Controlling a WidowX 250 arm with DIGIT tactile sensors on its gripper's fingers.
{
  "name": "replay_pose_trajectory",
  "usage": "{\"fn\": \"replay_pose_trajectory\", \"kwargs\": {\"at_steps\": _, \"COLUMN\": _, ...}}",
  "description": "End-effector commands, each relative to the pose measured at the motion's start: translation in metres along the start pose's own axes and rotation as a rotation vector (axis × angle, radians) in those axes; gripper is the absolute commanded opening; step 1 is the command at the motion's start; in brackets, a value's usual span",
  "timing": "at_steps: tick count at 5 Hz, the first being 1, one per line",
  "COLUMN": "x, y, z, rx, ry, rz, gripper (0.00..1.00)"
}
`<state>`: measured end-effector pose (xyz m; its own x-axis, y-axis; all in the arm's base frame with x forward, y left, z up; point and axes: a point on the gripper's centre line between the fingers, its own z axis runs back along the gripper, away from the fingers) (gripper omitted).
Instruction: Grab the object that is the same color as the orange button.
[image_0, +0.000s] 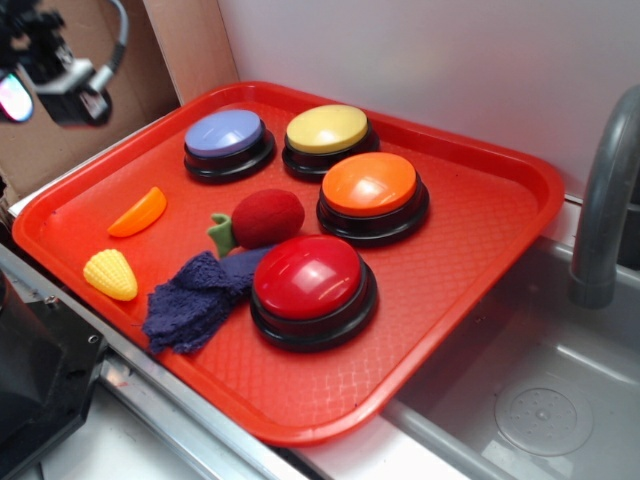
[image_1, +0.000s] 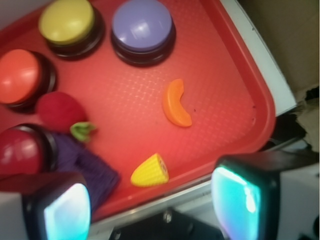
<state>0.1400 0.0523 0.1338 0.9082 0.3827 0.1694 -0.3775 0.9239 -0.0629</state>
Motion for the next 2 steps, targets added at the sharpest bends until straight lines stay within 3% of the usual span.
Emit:
{"fn": "replay_pose_trajectory", "kwargs": {"at_steps": 1, "x": 0.018, "y": 0.019, "z": -0.046, "rx": 0.014, "ry": -0.038, "rz": 0.061, "gripper": 1.0}}
{"fn": "replay_pose_trajectory", "kwargs": {"at_steps": 2, "x": 0.021, "y": 0.022, "z": -0.062, "rx": 0.046, "ry": -0.051, "rz": 0.082, "gripper": 1.0}}
